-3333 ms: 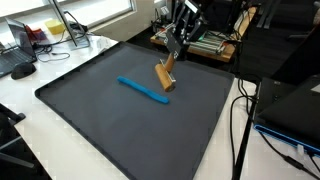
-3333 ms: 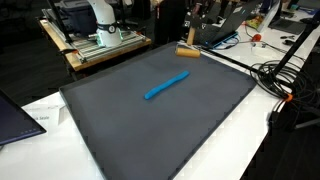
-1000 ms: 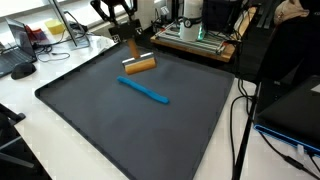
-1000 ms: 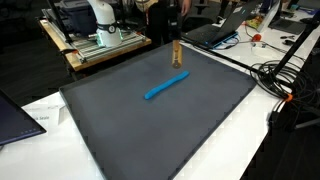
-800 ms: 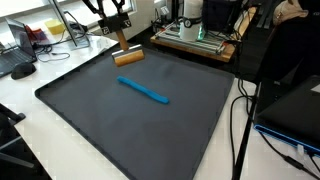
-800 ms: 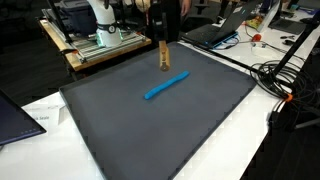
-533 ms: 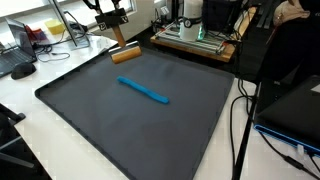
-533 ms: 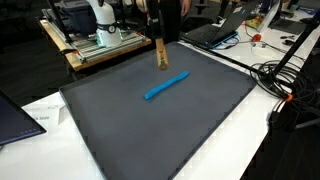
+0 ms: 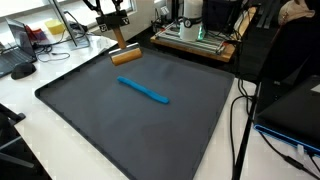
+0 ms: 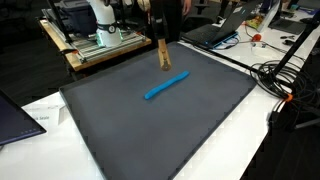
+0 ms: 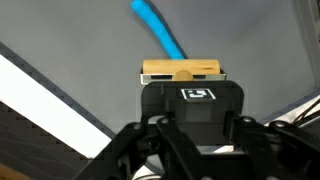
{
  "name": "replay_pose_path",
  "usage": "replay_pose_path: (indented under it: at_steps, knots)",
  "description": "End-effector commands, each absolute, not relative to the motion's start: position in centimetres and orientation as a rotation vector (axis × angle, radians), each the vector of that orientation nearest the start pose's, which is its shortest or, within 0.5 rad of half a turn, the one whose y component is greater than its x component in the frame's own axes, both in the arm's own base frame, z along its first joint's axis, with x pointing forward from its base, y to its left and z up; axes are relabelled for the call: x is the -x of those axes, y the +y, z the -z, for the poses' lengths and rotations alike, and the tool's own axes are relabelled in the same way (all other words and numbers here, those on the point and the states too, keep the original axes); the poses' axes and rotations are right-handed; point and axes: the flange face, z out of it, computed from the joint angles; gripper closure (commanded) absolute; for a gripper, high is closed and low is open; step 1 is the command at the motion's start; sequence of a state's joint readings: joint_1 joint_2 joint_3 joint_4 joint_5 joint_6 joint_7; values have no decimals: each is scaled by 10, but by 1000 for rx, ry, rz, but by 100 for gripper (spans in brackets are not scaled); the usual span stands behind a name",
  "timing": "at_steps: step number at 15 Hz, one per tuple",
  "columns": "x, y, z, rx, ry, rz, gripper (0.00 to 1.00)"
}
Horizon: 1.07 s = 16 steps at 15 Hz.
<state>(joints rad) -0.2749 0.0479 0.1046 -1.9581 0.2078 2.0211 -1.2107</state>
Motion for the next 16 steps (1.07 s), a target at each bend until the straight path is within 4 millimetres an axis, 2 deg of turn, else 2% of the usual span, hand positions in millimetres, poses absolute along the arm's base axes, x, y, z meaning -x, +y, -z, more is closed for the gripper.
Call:
replay_pose_path:
  at_steps: [1,4,9,12,16]
  knots:
    - [-554,-63,-469,2645,-1538,288,78]
    - [-545,-40,-474,2580,-1707,307,78]
    - [-529,-16,-491,2524,-1919,302,78]
    - [-523,2,-492,2505,-2030,249,78]
    - [-519,27,-482,2462,-2144,174,78]
